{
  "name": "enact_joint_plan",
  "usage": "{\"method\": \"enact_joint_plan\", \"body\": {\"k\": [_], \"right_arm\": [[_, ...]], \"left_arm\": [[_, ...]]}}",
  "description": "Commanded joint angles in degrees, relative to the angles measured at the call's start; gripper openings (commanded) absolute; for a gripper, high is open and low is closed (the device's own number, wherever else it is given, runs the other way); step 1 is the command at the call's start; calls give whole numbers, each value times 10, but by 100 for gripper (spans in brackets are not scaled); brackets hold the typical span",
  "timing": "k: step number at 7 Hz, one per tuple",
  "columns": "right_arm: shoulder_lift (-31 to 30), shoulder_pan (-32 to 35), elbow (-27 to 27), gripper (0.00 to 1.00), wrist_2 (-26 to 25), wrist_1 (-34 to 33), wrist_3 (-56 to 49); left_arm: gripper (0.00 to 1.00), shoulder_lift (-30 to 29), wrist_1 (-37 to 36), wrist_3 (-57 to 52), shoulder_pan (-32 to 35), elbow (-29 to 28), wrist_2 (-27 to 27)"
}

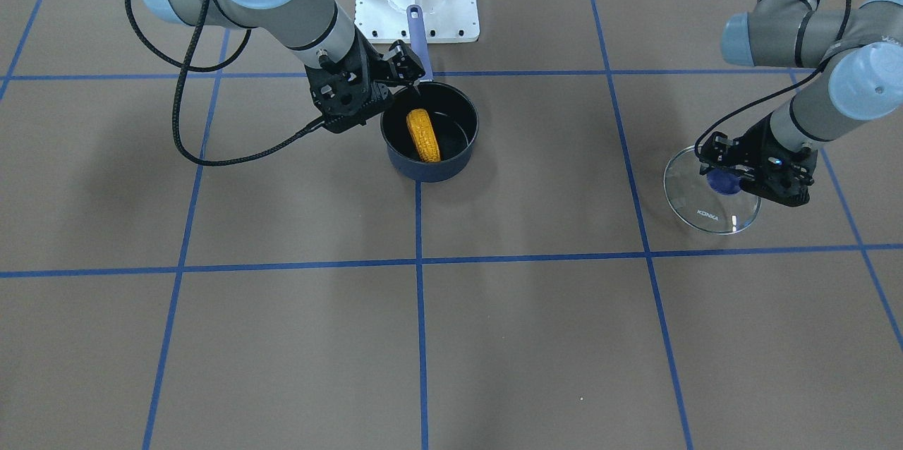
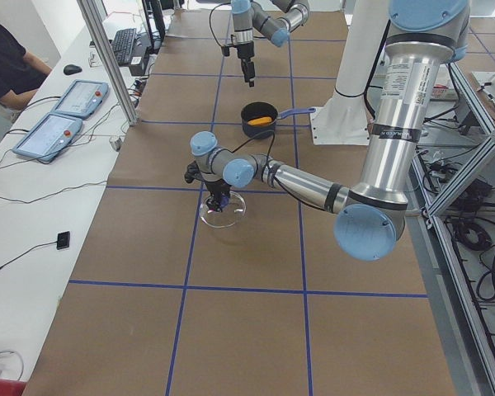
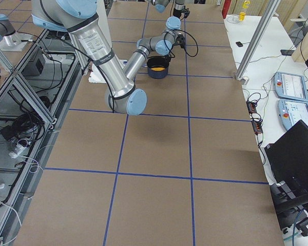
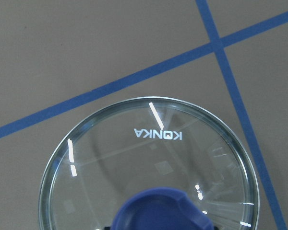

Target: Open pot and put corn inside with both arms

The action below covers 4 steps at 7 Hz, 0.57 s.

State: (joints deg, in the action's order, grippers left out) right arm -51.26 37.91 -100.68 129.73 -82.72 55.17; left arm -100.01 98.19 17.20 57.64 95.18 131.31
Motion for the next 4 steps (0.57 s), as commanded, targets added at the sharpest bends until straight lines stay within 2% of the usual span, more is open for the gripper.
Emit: {"method": "enact_joint_plan", "body": {"k": [1, 4], "right_arm": [[-2, 1, 1, 100, 0, -1, 0], [-4, 2, 3, 100, -1, -2, -4]], "left_arm": [[67, 0, 0, 0, -2, -7, 17], [72, -5, 1, 0, -2, -21, 32]]}}
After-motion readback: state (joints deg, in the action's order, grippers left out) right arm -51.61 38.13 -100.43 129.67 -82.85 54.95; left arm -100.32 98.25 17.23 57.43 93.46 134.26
